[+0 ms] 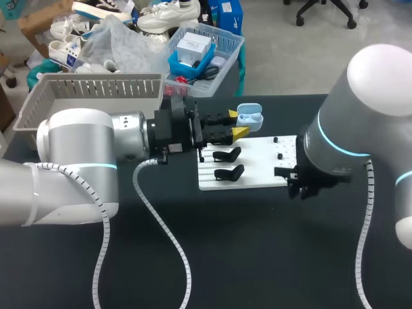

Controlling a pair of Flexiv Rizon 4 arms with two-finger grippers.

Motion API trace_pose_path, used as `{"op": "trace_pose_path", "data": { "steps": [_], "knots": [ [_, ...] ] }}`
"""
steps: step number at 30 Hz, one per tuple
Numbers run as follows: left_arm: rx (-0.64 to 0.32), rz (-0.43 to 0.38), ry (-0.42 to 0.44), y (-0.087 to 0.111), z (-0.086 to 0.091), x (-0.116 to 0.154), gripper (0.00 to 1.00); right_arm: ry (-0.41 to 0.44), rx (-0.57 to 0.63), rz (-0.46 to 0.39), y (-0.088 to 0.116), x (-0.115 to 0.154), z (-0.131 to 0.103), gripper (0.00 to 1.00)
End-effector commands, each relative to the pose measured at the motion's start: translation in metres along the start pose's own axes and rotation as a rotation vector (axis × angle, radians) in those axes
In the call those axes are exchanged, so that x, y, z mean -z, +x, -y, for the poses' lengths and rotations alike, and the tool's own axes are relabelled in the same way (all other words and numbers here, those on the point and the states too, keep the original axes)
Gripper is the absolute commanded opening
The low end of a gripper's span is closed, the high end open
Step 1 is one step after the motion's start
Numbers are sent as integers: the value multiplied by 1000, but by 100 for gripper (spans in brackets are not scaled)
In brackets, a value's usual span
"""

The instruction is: Pick up each earbud case from the left stands, insert the matching earbuds, close the lid, and place the case in the box.

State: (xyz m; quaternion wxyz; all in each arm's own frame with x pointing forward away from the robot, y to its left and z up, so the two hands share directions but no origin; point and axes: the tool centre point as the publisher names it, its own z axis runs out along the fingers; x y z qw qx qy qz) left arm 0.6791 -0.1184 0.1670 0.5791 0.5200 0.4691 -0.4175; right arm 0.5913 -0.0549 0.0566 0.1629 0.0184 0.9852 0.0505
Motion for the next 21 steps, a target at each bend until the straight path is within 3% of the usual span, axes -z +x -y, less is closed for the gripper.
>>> {"op": "trace_pose_path", "data": {
  "steps": [1,5,11,21],
  "knots": [
    [0,-3,-2,0,0,-1,0,40,72,0,18,32,-1,0],
    [0,-3,-2,0,0,-1,0,44,209,7,28,53,-7,0],
    [0,-3,-2,0,0,-1,0,52,307,31,34,82,-13,0],
    [0,-3,-2,0,0,-1,0,16,431,94,16,124,-25,0]
  ]
}}
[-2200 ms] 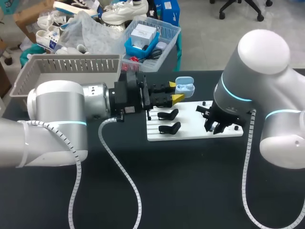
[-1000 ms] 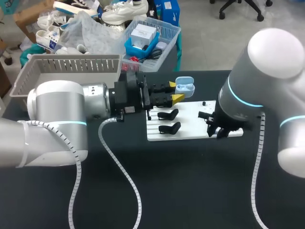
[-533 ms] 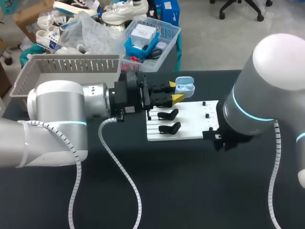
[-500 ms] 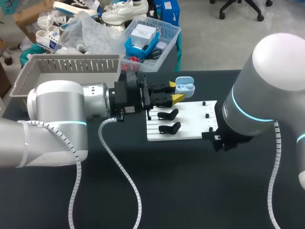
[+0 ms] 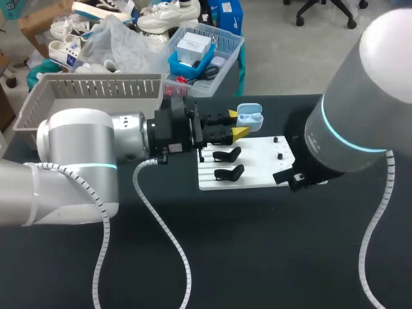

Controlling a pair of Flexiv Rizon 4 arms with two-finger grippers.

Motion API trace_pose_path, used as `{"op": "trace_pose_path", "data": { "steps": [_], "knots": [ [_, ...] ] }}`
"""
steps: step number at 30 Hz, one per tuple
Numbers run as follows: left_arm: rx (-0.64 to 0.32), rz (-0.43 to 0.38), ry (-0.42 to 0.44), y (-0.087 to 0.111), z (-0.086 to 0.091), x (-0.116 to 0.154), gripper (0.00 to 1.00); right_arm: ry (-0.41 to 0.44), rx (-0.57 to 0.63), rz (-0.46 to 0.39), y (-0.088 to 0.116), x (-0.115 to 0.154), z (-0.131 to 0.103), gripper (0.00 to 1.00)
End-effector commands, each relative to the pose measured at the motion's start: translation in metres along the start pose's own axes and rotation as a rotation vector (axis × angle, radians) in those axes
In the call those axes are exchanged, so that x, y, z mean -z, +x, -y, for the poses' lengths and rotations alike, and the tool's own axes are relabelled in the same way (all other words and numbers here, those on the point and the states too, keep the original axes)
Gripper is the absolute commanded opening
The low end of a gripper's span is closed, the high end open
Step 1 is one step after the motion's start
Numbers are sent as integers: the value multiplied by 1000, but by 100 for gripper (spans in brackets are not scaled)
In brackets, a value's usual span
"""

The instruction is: Pick up each earbud case from the left stands, insert the matching earbuds, close the lid, and place the case in the box.

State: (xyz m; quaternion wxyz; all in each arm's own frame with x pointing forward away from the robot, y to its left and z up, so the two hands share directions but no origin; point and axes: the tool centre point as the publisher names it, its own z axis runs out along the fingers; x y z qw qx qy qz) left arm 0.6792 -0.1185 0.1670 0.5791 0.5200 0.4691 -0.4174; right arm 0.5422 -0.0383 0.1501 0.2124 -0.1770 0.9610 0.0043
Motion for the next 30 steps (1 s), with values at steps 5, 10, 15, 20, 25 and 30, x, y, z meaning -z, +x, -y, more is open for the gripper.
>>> {"op": "trace_pose_path", "data": {
  "steps": [5,10,15,20,25,30],
  "knots": [
    [0,-3,-2,0,0,-1,0,-20,110,13,-19,35,-2,0],
    [0,-3,-2,0,0,-1,0,-104,200,7,-37,44,-2,0],
    [0,-3,-2,0,0,-1,0,-191,269,-2,-59,52,-1,0],
    [0,-3,-2,0,0,-1,0,-238,301,-17,-80,56,-2,0],
    [0,-3,-2,0,0,-1,0,-241,327,-29,-96,57,-4,0],
    [0,-3,-2,0,0,-1,0,-289,334,-23,-108,55,-6,0]
  ]
}}
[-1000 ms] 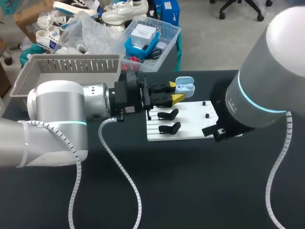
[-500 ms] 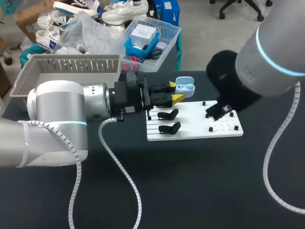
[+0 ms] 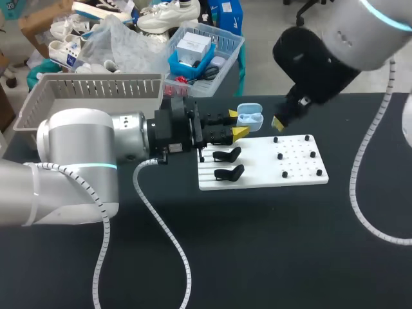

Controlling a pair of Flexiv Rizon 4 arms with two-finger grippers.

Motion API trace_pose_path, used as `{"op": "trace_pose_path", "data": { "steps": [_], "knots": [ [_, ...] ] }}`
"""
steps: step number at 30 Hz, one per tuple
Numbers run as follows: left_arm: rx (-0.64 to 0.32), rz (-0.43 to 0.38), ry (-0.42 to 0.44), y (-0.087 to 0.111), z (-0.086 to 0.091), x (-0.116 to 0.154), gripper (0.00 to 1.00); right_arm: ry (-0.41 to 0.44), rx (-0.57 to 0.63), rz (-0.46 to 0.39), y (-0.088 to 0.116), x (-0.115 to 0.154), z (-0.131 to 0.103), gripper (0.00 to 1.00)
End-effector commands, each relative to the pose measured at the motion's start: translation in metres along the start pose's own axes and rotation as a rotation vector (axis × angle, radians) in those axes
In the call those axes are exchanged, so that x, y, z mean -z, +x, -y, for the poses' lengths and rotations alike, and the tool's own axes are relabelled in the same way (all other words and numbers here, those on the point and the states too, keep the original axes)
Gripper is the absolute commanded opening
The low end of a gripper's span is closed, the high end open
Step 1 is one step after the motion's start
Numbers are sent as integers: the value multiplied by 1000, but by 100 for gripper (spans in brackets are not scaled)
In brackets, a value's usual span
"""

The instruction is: Pick up each earbud case from the left stands, insert the matching earbuds, close the lid, and place the case in the box.

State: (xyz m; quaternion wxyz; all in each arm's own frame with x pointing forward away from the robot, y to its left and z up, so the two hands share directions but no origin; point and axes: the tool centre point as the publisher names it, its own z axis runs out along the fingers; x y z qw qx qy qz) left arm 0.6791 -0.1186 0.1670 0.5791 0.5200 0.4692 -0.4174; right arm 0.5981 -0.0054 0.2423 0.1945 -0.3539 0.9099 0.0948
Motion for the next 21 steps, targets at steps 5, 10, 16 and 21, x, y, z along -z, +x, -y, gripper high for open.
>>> {"op": "trace_pose_path", "data": {
  "steps": [5,10,16,21],
  "knots": [
    [0,-3,-2,0,0,-1,0,-38,0,-20,-21,-12,7,0],
    [0,-3,-2,0,0,-1,0,-41,-4,-19,-29,-22,9,0],
    [0,-3,-2,0,0,-1,0,-70,12,-22,-38,-30,7,0],
    [0,-3,-2,0,0,-1,0,-46,39,-19,-44,-34,6,0]
  ]
}}
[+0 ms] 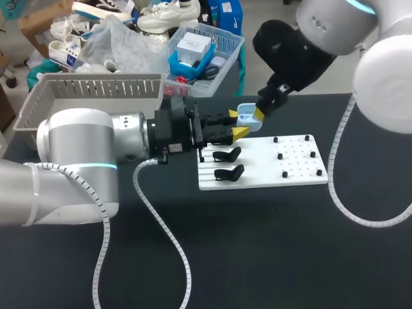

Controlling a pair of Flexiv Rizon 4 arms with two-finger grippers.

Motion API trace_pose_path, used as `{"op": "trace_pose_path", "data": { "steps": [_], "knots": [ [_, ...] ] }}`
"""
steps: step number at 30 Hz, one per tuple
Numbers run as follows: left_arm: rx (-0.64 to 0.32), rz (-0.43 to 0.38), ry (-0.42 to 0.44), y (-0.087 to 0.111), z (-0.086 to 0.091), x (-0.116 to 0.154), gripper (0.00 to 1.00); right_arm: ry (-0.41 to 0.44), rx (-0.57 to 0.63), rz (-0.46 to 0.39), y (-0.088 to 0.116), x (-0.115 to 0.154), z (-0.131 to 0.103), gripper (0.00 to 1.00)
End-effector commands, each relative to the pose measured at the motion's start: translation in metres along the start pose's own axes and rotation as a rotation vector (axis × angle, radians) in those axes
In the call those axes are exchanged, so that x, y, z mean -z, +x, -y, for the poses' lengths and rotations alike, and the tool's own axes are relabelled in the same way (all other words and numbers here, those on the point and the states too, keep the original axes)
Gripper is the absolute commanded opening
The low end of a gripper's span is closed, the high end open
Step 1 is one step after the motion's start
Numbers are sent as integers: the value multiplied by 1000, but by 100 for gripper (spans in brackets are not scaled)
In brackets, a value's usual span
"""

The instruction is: Pick up each earbud case from the left stands, insert the matching earbuds, close the lid, and place the case in the box.

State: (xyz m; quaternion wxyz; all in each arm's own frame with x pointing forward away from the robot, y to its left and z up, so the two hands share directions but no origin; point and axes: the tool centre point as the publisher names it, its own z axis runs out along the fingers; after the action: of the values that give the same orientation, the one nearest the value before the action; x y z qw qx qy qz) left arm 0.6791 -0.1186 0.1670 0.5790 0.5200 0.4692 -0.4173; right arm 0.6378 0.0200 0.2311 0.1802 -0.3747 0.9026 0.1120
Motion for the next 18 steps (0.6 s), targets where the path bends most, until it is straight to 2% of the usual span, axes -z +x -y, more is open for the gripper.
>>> {"op": "trace_pose_path", "data": {
  "steps": [1,18],
  "knots": [
    [0,-3,-2,0,0,-1,0,3,9,-4,-7,-5,-2,0],
    [0,-3,-2,0,0,-1,0,9,27,-20,-16,-15,4,0]
  ]
}}
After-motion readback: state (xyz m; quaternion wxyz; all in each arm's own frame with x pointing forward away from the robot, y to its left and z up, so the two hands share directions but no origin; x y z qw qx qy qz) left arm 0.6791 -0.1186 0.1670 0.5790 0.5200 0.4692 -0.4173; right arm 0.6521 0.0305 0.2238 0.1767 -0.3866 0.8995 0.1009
